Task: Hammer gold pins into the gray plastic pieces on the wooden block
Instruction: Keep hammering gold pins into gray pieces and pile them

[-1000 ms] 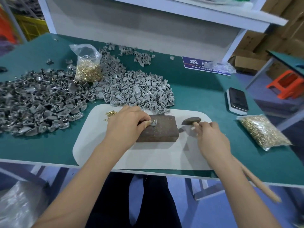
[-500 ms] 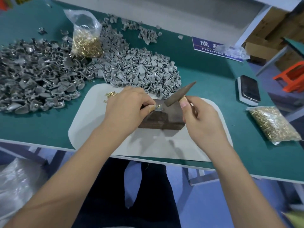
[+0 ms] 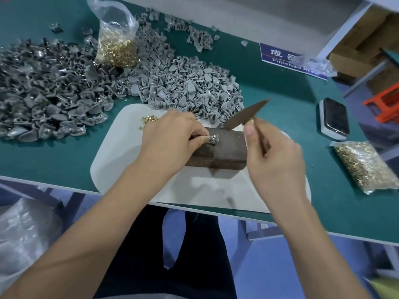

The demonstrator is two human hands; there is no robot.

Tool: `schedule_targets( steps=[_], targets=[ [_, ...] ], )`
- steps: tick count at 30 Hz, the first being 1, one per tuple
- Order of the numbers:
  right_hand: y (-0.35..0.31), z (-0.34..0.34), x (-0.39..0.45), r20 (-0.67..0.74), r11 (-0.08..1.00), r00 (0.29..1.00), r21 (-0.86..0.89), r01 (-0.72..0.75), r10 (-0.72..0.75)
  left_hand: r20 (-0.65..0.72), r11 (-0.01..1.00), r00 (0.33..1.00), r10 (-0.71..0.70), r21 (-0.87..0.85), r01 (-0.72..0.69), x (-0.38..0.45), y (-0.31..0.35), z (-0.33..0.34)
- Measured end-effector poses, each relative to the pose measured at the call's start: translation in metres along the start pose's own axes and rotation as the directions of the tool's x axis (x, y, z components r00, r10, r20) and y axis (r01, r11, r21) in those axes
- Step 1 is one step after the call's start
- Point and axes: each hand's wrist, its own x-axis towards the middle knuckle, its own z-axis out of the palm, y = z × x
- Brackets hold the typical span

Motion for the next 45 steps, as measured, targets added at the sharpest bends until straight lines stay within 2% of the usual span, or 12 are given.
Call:
schedule_targets(
  steps=[2, 6, 11, 15, 20, 24, 28, 32, 36, 37, 41, 45],
  targets=[
    [-0.003, 0.001, -0.001, -0.053, 0.998, 0.999, 0.064, -0.003, 0.007, 0.002, 1.000, 1.000, 0.002, 0.002, -0.002, 0.000, 0.000, 0.000],
    [-0.010, 0.006, -0.003, 0.183, 0.997, 0.983, -0.078, 0.024, -0.009, -0.001, 1.000, 1.000, -0.002, 0.008, 0.002, -0.001, 0.000, 0.001],
    [-0.007, 0.000, -0.001, -0.069, 0.999, 0.998, 0.048, 0.004, 0.000, -0.009, 1.000, 1.000, 0.003, 0.003, -0.003, 0.000, 0.000, 0.000],
    [-0.006, 0.008, -0.002, 0.157, 0.996, 0.987, -0.085, -0.009, 0.023, 0.000, 1.000, 1.000, -0.008, 0.004, 0.008, -0.001, 0.000, 0.000],
    [-0.008, 0.001, 0.001, -0.021, 1.000, 1.000, -0.025, 0.011, -0.012, 0.002, 1.000, 1.000, -0.019, -0.012, 0.019, 0.000, 0.001, 0.000],
    [-0.014, 0.007, -0.006, 0.110, 0.985, 0.994, -0.171, 0.031, -0.012, -0.001, 1.000, 1.000, -0.029, -0.012, 0.029, -0.001, 0.001, 0.000],
    [-0.012, 0.002, -0.008, -0.096, 0.999, 0.995, -0.053, -0.001, -0.004, -0.004, 0.999, 0.999, -0.036, -0.021, 0.036, 0.000, 0.001, -0.001],
    [-0.012, 0.006, -0.009, 0.125, 0.991, 0.992, -0.131, -0.011, 0.027, -0.004, 0.999, 1.000, -0.027, -0.020, 0.027, -0.001, 0.000, -0.001],
    [-0.009, 0.001, -0.005, -0.093, 0.999, 0.995, -0.040, -0.029, 0.025, -0.003, 0.999, 1.000, -0.022, -0.024, 0.022, -0.001, 0.000, 0.000],
    [-0.011, 0.002, -0.006, -0.100, 0.999, 0.995, -0.029, -0.017, 0.014, -0.008, 0.999, 1.000, -0.024, -0.022, 0.024, -0.001, 0.000, 0.000],
    [-0.012, 0.006, -0.004, 0.136, 0.990, 0.991, -0.143, -0.001, 0.021, -0.008, 1.000, 1.000, -0.025, -0.017, 0.024, -0.001, -0.001, 0.001],
    [-0.013, 0.001, -0.005, -0.071, 1.000, 0.997, -0.026, -0.001, -0.001, -0.006, 0.999, 1.000, -0.027, -0.019, 0.026, -0.001, -0.001, 0.000]
  ],
)
